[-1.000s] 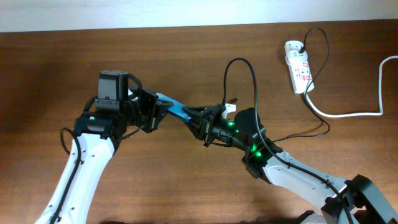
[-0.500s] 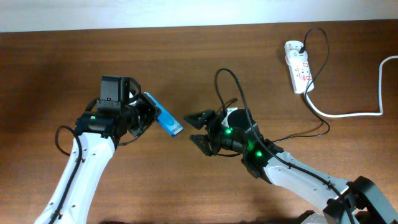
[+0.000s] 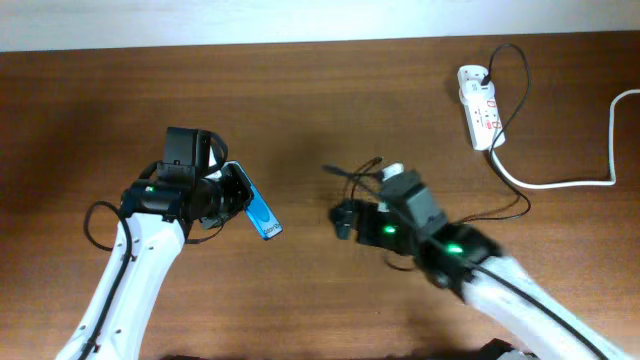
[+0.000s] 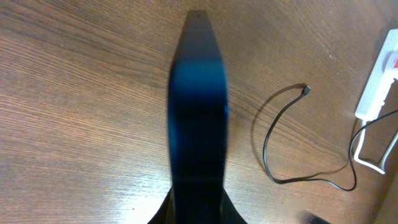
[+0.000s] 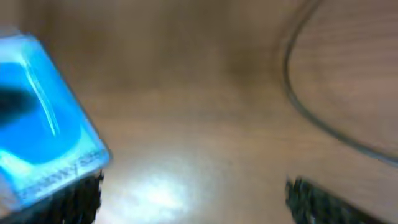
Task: Plug charger to phone and switch on socket
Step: 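Move the right gripper to the black cable and grasp its plug end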
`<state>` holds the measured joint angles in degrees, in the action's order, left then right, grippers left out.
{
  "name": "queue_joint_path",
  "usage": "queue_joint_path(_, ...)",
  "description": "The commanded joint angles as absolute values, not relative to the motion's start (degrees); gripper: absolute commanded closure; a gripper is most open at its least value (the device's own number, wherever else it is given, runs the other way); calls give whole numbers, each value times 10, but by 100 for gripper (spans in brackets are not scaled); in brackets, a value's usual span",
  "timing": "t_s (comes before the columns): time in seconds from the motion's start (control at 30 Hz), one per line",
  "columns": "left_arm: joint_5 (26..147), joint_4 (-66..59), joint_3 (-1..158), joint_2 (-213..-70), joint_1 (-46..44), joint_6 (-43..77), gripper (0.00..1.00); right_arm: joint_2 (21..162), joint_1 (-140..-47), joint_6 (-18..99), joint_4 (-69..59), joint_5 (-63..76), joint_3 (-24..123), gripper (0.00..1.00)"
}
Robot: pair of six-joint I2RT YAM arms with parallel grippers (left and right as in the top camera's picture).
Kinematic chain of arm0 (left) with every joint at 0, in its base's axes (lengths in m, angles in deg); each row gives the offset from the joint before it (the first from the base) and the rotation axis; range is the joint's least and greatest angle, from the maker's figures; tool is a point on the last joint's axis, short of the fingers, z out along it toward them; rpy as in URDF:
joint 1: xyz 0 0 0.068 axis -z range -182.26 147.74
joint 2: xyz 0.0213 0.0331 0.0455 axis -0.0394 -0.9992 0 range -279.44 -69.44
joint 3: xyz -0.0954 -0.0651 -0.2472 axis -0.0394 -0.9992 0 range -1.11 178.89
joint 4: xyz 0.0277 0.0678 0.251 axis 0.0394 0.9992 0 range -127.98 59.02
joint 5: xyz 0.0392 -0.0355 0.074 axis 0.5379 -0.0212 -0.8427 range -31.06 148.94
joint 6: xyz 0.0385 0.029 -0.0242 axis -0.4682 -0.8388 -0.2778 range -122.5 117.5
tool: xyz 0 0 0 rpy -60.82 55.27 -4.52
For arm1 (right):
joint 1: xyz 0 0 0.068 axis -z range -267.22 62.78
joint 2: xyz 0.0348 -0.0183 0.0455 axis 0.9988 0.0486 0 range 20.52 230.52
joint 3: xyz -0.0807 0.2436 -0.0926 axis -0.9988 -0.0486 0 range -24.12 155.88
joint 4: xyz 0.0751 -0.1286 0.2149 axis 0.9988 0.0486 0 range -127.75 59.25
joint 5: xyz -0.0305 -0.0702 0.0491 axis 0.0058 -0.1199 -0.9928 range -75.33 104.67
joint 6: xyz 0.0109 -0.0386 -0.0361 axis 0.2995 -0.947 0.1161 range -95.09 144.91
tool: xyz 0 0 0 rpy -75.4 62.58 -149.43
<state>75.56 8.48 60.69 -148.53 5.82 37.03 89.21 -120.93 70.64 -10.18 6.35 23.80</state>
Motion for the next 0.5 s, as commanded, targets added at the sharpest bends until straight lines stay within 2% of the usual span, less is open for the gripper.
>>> queue_joint_path(0.0, 756, 82, 614, -1482, 56, 338, 100, 784, -1193, 684, 77, 188, 345, 2)
queue_joint_path(0.2, 759, 84, 614, -1482, 56, 339, 100, 686, -1193, 684, 198, 223, 363, 2)
queue_joint_path(0.27, 762, 90, 614, -1482, 56, 339, 100, 682, -1193, 701, 175, 235, 363, 2)
queue_joint_path(0.37, 768, 102, 614, -1482, 56, 339, 100, 715, -1193, 791, 144, 231, 363, 2)
queue_joint_path(0.47, 772, 107, 614, -1482, 56, 339, 100, 812, -1193, 812, 76, 211, 363, 2)
